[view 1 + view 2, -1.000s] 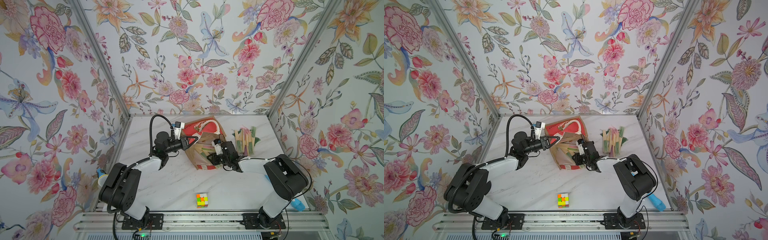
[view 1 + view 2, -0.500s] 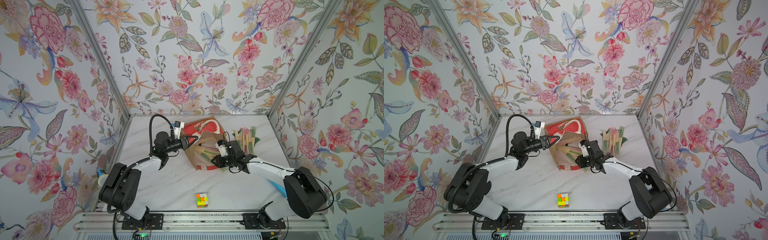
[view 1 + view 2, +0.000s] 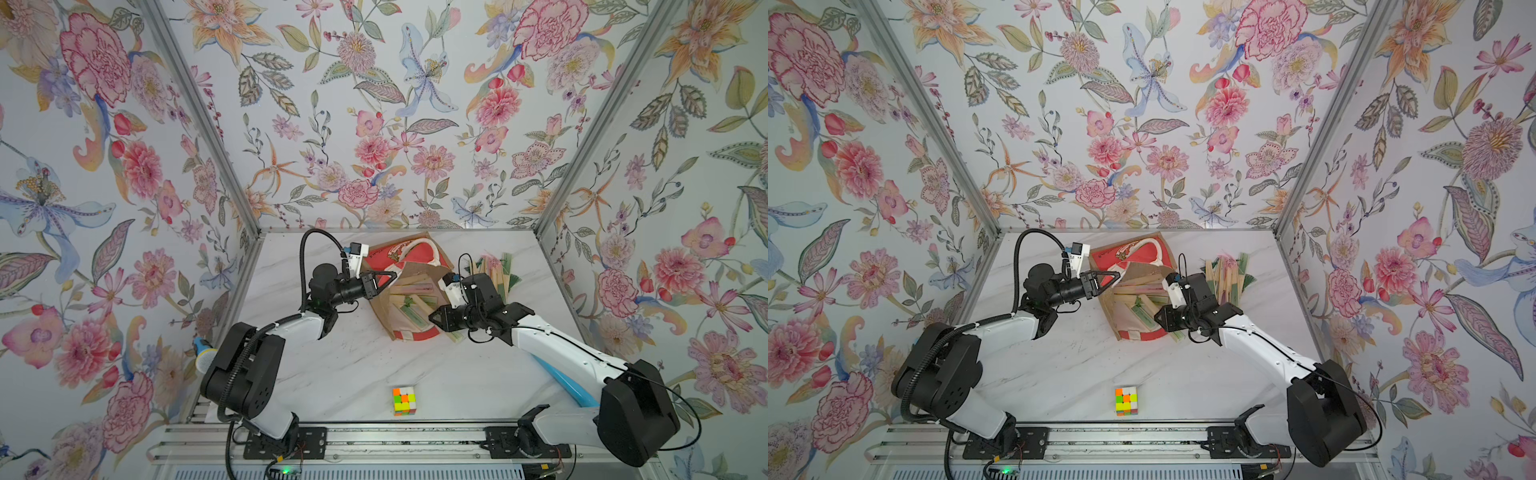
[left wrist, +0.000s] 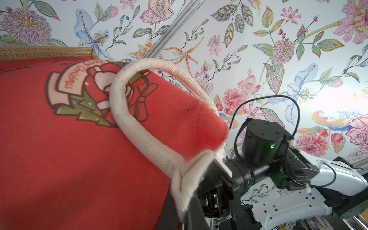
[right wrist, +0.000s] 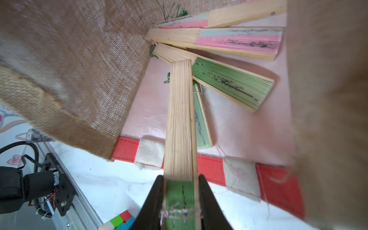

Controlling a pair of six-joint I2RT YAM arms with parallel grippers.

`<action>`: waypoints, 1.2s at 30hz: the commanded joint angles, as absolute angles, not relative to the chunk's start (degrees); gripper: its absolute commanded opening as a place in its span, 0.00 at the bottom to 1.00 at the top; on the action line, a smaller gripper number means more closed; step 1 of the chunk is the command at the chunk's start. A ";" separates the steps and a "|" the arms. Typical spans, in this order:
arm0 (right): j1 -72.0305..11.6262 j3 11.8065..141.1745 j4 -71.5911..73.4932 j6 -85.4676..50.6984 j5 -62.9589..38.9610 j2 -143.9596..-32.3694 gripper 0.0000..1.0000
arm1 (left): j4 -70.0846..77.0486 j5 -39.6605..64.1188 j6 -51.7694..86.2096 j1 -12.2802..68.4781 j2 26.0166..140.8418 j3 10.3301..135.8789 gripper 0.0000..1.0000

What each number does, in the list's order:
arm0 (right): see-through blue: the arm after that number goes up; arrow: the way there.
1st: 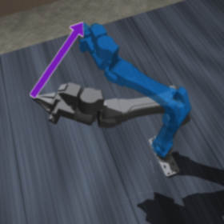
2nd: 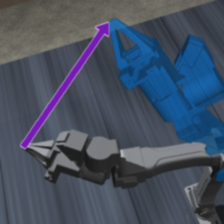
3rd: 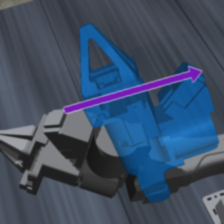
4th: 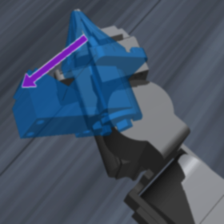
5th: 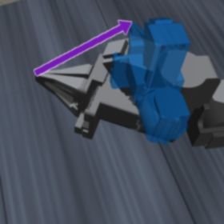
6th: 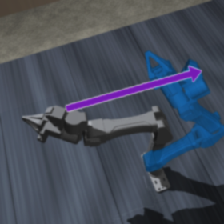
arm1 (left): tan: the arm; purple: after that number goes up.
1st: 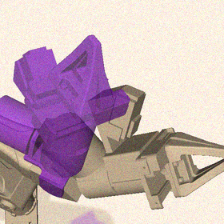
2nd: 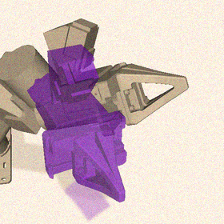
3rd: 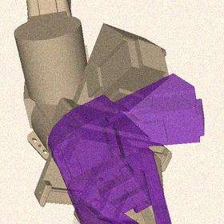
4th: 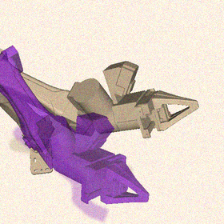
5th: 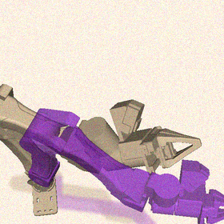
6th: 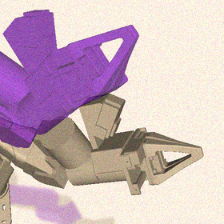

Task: Take out the folding fans from the tote bags
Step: Pick up the folding fan from the canvas bag, then place the folding fan at the center of the board.

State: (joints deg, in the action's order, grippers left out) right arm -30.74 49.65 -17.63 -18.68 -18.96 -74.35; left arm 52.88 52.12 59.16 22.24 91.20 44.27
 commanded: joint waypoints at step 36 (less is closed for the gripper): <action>4.43 53.37 -33.84 -16.97 -21.55 -45.37 0.09 | 51.39 53.35 57.74 22.32 90.28 44.73 0.00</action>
State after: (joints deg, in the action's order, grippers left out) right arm 1.63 51.99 -35.03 -19.00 -25.32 -42.24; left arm 52.14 52.31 58.28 22.24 91.39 44.27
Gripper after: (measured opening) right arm 0.261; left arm 0.070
